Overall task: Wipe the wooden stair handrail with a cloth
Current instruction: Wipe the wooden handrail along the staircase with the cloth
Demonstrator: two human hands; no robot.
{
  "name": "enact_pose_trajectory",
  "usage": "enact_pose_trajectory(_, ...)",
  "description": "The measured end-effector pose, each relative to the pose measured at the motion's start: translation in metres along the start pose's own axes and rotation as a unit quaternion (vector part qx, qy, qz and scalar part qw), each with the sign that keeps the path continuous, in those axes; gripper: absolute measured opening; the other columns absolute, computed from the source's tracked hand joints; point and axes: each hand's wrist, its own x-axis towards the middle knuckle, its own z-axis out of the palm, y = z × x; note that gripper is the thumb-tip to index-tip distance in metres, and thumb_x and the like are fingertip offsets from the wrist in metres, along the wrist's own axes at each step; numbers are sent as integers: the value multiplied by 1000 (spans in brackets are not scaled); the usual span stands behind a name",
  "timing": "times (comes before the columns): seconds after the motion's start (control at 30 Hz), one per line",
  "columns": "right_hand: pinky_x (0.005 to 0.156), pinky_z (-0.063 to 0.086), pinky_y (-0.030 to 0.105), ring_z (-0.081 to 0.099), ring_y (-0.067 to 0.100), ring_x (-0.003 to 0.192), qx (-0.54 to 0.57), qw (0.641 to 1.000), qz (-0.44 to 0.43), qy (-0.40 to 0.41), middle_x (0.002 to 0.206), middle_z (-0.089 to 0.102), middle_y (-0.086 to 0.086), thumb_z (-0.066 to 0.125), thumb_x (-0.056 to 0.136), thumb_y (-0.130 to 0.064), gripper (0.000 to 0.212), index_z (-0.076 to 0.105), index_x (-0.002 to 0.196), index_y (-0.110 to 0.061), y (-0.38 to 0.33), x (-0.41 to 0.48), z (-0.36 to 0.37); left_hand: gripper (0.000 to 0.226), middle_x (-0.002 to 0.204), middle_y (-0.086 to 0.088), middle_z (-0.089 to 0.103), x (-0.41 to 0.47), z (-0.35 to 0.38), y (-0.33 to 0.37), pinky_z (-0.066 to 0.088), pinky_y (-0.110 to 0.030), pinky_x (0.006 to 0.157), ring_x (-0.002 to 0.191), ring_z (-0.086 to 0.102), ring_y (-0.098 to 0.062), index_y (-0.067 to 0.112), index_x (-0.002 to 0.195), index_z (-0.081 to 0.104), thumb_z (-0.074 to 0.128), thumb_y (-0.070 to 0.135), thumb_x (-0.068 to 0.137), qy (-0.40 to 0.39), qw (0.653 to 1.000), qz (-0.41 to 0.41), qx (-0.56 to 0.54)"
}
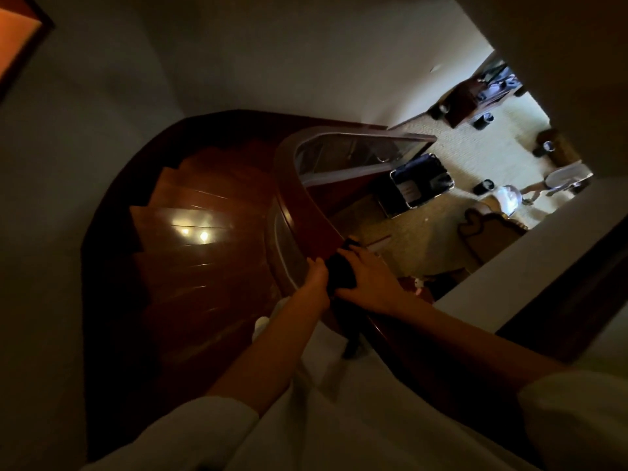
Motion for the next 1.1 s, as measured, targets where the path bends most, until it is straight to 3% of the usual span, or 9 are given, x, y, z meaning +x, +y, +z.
enact_pose_trajectory(0.2, 117, 22, 49, 23, 36, 143, -61, 996, 59, -20, 154, 25, 19, 64, 89, -42, 79, 23, 151, -14, -63, 121, 9, 59, 149, -15, 41, 4, -59, 3, 34, -44, 106, 136, 40, -34, 11, 150, 32, 13, 44, 106, 80, 987, 32, -133)
enact_pose_trajectory(0.4, 117, 24, 41, 33, 25, 139, -308, 919, -225, -101, 144, 45, 6, 69, 83, -33, 56, 54, 134, -15, -46, 65, 7, 54, 105, -14, 60, 13, -86, 5, 39, -28, 63, 76, 50, -21, 8, 148, 37, 15, 38, 108, 154, 975, 77, -138)
enact_pose_trajectory(0.5, 117, 25, 40, 41, 23, 132, -418, 859, -247, -162, 135, 52, 2, 64, 84, -53, 55, 59, 130, -23, -40, 54, 4, 53, 139, -20, 50, 15, -78, 0, 43, -34, 78, 92, 57, -25, 6, 148, 36, 15, 34, 108, 123, 977, 69, -158)
enact_pose_trajectory(0.67, 120, 18, 41, 29, 26, 142, -422, 880, -171, -137, 148, 41, 8, 60, 92, -46, 57, 48, 140, -19, -79, 100, -2, 51, 143, -20, 48, 11, -67, -17, 40, -41, 96, 129, 47, -37, 3, 145, 41, 22, 33, 108, 111, 977, 69, -167)
enact_pose_trajectory(0.8, 112, 29, 37, 44, 25, 129, -472, 850, -179, -151, 134, 52, 6, 64, 90, -43, 49, 54, 131, -17, -82, 64, 2, 41, 129, -24, 56, 5, -73, -20, 45, -44, 101, 115, 55, -37, -3, 134, 52, 32, 21, 107, 147, 976, 82, -142)
enact_pose_trajectory(0.87, 109, 31, 37, 45, 25, 126, -479, 839, -207, -153, 130, 54, 5, 66, 88, -42, 46, 59, 125, -16, -63, 19, 2, 38, 100, -19, 59, 5, -69, -21, 51, -38, 81, 87, 57, -33, -3, 131, 54, 36, 17, 105, 150, 976, 82, -132)
enact_pose_trajectory(0.97, 112, 27, 37, 40, 27, 130, -384, 876, -255, -140, 131, 53, 7, 63, 89, -38, 42, 62, 123, -13, -23, -41, 4, 23, 78, -3, 46, 0, -41, -25, 39, -27, 60, 65, 43, -16, 10, 109, 57, 38, 22, 105, 101, 990, 54, -88)
enact_pose_trajectory(1.03, 111, 30, 36, 39, 25, 134, -268, 922, -263, -98, 138, 50, 7, 63, 89, -39, 48, 61, 128, -13, -10, -51, 1, 27, 89, -7, 57, -6, -18, -27, 47, -33, 71, 79, 56, -22, 8, 100, 60, 43, 29, 103, 62, 995, 47, -57)
enact_pose_trajectory(1.1, 111, 32, 37, 38, 26, 136, -172, 949, -259, -54, 145, 45, 9, 67, 86, -31, 53, 57, 135, -11, -13, -38, -1, 42, 115, -19, 61, -8, -10, -25, 47, -42, 92, 105, 58, -35, 0, 123, 58, 40, 34, 104, 62, 993, 70, -69)
